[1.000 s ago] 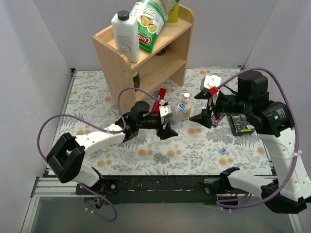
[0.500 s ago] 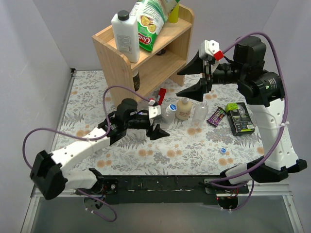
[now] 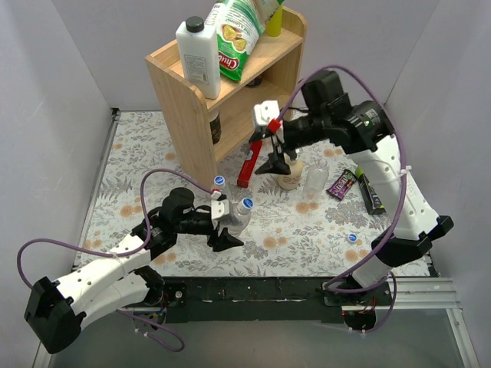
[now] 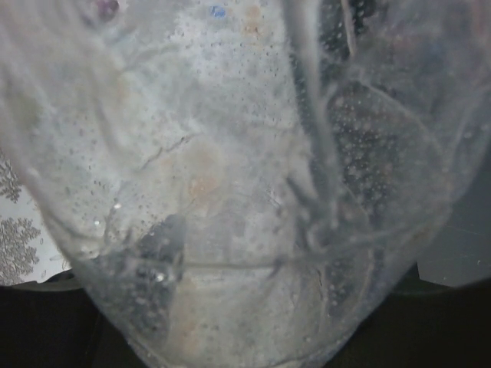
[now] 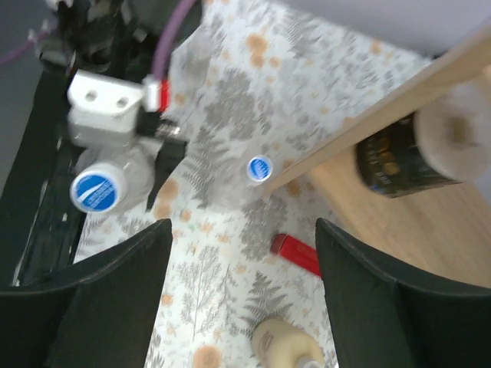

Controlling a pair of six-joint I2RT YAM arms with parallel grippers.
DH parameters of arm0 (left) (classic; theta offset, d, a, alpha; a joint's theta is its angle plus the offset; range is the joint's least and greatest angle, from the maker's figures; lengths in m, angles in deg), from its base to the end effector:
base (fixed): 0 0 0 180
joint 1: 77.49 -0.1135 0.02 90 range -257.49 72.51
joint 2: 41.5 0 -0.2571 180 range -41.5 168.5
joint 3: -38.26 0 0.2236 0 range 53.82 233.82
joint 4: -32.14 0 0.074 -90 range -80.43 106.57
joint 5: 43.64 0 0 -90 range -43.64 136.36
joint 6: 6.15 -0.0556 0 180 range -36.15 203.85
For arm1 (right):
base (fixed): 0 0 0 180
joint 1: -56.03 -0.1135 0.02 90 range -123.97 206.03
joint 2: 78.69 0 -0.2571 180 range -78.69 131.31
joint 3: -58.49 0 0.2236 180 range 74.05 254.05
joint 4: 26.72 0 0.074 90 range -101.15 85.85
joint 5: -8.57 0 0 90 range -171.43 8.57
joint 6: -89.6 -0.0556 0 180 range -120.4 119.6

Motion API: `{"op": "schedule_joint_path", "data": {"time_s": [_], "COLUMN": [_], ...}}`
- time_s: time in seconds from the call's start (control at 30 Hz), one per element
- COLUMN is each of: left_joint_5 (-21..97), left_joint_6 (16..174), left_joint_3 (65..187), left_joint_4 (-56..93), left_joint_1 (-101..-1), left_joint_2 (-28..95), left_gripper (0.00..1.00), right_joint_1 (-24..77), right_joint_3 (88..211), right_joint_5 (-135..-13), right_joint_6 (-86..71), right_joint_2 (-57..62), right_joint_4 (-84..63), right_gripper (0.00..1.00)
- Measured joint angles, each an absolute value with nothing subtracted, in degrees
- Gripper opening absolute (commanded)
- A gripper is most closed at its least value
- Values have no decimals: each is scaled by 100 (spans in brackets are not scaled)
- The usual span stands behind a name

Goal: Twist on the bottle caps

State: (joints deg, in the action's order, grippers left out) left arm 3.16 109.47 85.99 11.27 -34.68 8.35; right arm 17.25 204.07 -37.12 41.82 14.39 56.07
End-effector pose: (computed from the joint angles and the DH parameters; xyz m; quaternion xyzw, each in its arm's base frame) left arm 0.1085 -0.1524 0.2570 0.3168 0.7362 -0.5424 0.2518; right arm 0.1847 0.1982 0.4902 -0.6644 0.4889 0.3131 0.4707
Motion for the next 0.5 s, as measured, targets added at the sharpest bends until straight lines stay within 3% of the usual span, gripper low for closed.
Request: {"op": "schedule_joint_path", "data": {"time_s": [0.27,0.5], "left_joint_5": [301,281], "left_joint_6": [10587,10025], "left_joint_3": [8393,8151], "left_joint_4": [939,629], "left_joint_1": [-3731,-3731], "left_joint_2": [837,822], "left_gripper": [0,0], "right_joint_1": [816,761], "right_joint_3": [18046,17686], "right_joint_5": [-4116,-4075], "right_joint_6": [6256,7207], "right_joint_2": [501,239], "right_joint_4": [6267,6392], "right_gripper": [78,74]}}
